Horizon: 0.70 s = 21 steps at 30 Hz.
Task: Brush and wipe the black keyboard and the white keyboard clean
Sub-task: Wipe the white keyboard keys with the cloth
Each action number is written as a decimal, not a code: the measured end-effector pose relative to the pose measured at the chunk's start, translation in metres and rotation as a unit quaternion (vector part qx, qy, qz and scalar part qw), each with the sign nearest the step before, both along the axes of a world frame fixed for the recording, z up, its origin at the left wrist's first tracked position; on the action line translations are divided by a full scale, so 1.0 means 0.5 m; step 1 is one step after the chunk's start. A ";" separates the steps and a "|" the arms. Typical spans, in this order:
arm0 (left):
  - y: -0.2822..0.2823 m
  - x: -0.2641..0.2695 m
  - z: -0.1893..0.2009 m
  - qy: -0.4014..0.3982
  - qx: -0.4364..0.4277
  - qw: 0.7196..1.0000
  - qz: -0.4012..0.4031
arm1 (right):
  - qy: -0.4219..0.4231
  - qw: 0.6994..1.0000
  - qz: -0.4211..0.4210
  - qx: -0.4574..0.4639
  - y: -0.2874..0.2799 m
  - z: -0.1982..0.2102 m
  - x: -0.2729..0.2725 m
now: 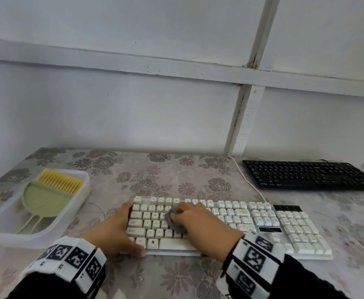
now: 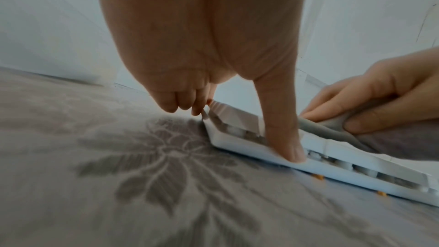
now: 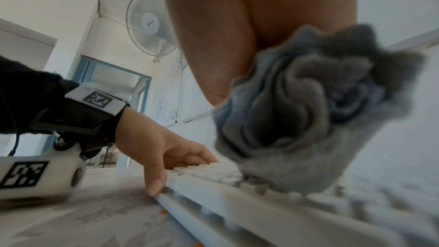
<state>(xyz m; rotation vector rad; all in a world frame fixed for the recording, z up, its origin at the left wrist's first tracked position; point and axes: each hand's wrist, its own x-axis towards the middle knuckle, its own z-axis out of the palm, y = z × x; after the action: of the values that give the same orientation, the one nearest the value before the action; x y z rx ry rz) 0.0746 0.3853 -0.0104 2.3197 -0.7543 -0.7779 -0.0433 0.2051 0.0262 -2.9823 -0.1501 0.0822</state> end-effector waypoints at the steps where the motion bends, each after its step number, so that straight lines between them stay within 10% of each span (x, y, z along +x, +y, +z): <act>1: 0.000 0.000 0.001 -0.001 0.002 1.000 -0.002 | 0.002 1.000 -0.014 -0.002 -0.012 0.000 -0.009; 13: -0.002 -0.003 0.011 0.018 -0.007 1.000 0.001 | 0.002 0.996 -0.031 0.082 0.056 0.044 0.055; 21: -0.005 -0.002 0.014 0.007 0.011 1.000 -0.005 | 0.020 0.998 0.014 -0.054 0.101 -0.008 0.100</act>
<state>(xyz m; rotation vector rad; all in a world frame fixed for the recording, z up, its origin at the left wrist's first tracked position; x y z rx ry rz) 0.0735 0.3826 -0.0033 2.3288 -0.7560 -0.8098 0.0067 0.2558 0.0219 -3.0834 -0.1877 0.1583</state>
